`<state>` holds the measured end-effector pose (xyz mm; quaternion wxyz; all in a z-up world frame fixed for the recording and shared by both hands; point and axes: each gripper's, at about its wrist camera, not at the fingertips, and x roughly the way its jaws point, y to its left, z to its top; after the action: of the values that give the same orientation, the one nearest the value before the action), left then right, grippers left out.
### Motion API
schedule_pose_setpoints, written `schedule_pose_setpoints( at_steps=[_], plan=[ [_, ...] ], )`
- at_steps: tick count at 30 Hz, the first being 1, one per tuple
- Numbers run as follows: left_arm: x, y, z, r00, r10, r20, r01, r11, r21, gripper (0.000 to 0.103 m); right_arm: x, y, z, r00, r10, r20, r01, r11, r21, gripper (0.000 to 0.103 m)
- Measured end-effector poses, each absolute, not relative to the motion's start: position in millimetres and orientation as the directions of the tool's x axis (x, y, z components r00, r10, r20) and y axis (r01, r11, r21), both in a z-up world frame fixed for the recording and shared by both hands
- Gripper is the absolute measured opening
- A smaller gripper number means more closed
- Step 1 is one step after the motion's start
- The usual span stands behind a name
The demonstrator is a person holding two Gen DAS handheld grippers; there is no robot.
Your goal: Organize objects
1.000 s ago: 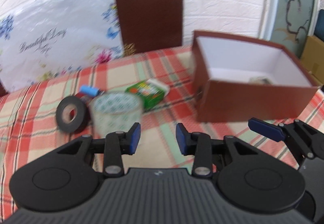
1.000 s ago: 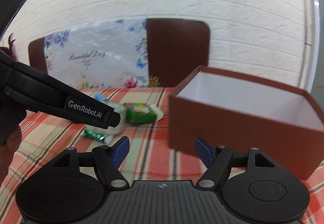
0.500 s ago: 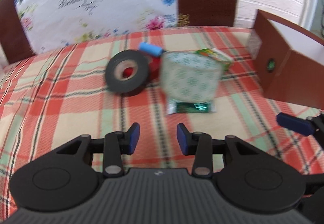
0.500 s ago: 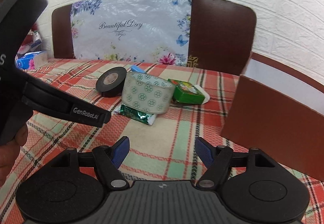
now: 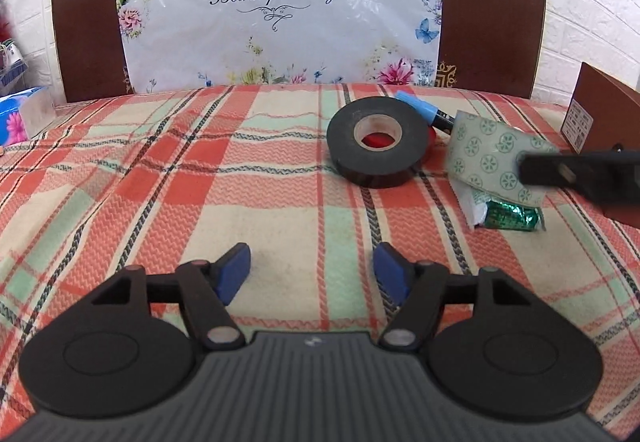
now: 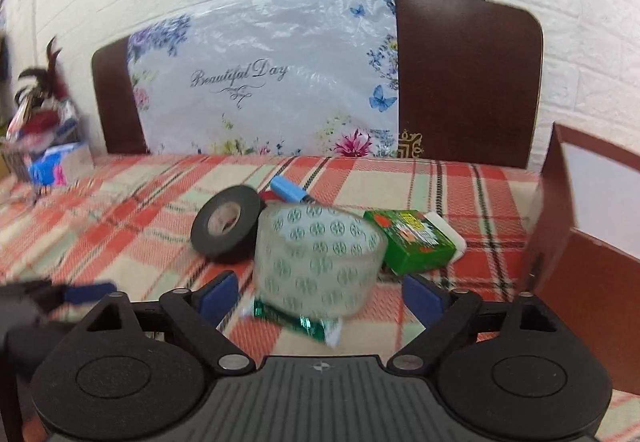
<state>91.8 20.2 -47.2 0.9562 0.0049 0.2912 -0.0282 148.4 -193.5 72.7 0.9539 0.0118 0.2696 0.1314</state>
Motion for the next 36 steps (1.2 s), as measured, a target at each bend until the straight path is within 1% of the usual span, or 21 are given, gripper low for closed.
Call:
schedule_pose_setpoints(
  at_steps=[3, 5, 7, 8, 10, 13, 15, 17, 19, 21, 22, 23, 26, 30, 31, 34, 36],
  plan=[
    [93.0, 22.8, -48.3, 0.833, -0.068, -0.549, 0.064, 0.998, -0.025, 0.071, 178.3, -197.7, 65.1, 0.802, 0.281, -0.527, -0.221, 0.96, 0.174, 0.091],
    [94.5, 24.0, -49.5, 0.833, -0.075, -0.548, 0.068, 0.997, -0.034, 0.072, 193.3, -195.5, 58.2, 0.793, 0.289, -0.536, -0.227, 0.957, 0.18, 0.092],
    [94.0, 23.9, -50.6, 0.834, -0.079, -0.547, 0.069, 0.997, -0.039, 0.073, 202.3, -189.4, 52.5, 0.773, 0.298, -0.56, -0.244, 0.954, 0.172, 0.088],
    [94.3, 24.4, -50.8, 0.834, -0.081, -0.547, 0.069, 0.997, -0.042, 0.073, 198.9, -188.1, 54.0, 0.785, 0.291, -0.547, -0.24, 0.957, 0.164, 0.088],
    [94.6, 24.7, -51.0, 0.833, -0.081, -0.547, 0.069, 0.997, -0.042, 0.073, 183.7, -186.7, 63.8, 0.812, 0.293, -0.504, -0.261, 0.956, 0.135, 0.088],
    [94.5, 24.4, -51.2, 0.833, -0.077, -0.547, 0.07, 0.997, -0.035, 0.074, 146.8, -192.4, 83.7, 0.848, 0.289, -0.444, -0.312, 0.95, 0.023, 0.088],
    [94.5, 23.7, -50.9, 0.832, -0.075, -0.55, 0.071, 0.997, -0.029, 0.075, 113.4, -200.2, 91.9, 0.856, 0.301, -0.42, -0.342, 0.939, -0.025, 0.088],
    [94.7, 21.8, -50.5, 0.829, -0.07, -0.555, 0.072, 0.997, -0.019, 0.075, 83.4, -212.4, 89.7, 0.853, 0.301, -0.427, -0.352, 0.935, -0.045, 0.088],
    [95.0, 16.9, -48.8, 0.822, -0.056, -0.566, 0.073, 0.997, 0.007, 0.075, 60.6, -225.2, 81.5, 0.843, 0.288, -0.454, -0.343, 0.939, -0.041, 0.088],
    [92.8, 9.0, -42.7, 0.804, -0.059, -0.592, 0.09, 0.996, 0.023, 0.071, 47.3, -230.8, 70.3, 0.837, 0.262, -0.48, -0.324, 0.945, -0.049, 0.088],
    [89.3, 4.4, -37.8, 0.789, -0.091, -0.607, 0.116, 0.993, 0.002, 0.065, 42.9, -233.2, 65.2, 0.837, 0.247, -0.489, -0.312, 0.949, -0.054, 0.088],
    [85.3, -1.0, -32.1, 0.774, -0.131, -0.619, 0.144, 0.989, -0.028, 0.064, 40.4, -235.1, 60.8, 0.834, 0.237, -0.498, -0.301, 0.952, -0.051, 0.088],
    [65.2, -22.5, -12.1, 0.758, -0.233, -0.61, 0.228, 0.97, -0.087, 0.064, 38.6, -242.1, 52.4, 0.815, 0.239, -0.528, -0.3, 0.954, -0.03, 0.088],
    [43.6, -51.5, 5.3, 0.689, -0.382, -0.616, 0.373, 0.916, -0.151, 0.065, 31.9, -239.7, 53.1, 0.817, 0.241, -0.524, -0.321, 0.945, -0.067, 0.088],
    [40.8, -58.2, 7.4, 0.673, -0.402, -0.621, 0.392, 0.906, -0.161, 0.064, 31.3, -240.2, 53.5, 0.819, 0.243, -0.521, -0.323, 0.944, -0.067, 0.088],
    [37.5, -73.8, 6.9, 0.671, -0.368, -0.643, 0.383, 0.915, -0.124, 0.064, 32.5, -243.5, 48.4, 0.818, 0.221, -0.531, -0.304, 0.95, -0.072, 0.093],
    [42.3, -73.1, 2.8, 0.638, -0.37, -0.676, 0.365, 0.918, -0.159, 0.064, 31.9, -249.0, 42.8, 0.812, 0.21, -0.545, -0.292, 0.954, -0.067, 0.093]
  ],
)
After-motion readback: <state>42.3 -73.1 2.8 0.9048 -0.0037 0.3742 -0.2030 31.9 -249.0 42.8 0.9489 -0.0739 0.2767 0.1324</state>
